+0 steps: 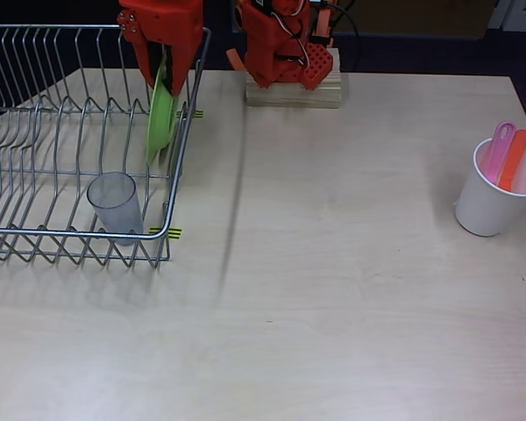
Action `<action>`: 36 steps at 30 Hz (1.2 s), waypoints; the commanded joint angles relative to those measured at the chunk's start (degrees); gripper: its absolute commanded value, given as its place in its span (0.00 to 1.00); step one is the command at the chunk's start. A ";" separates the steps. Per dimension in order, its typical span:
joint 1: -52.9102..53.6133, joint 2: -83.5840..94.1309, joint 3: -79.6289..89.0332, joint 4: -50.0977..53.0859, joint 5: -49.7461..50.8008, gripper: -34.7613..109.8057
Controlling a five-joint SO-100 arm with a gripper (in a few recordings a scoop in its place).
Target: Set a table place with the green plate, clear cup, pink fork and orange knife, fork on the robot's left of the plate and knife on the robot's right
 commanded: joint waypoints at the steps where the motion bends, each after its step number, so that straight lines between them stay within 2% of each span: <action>1: 1.05 3.96 -7.91 5.27 -1.58 0.24; 10: -5.71 11.16 -23.82 13.80 -6.68 0.24; 17: -19.07 16.17 -28.65 14.15 -9.49 0.24; 30: -44.03 13.27 -29.36 7.56 -2.55 0.24; 36: -52.47 6.77 -22.41 2.29 8.44 0.24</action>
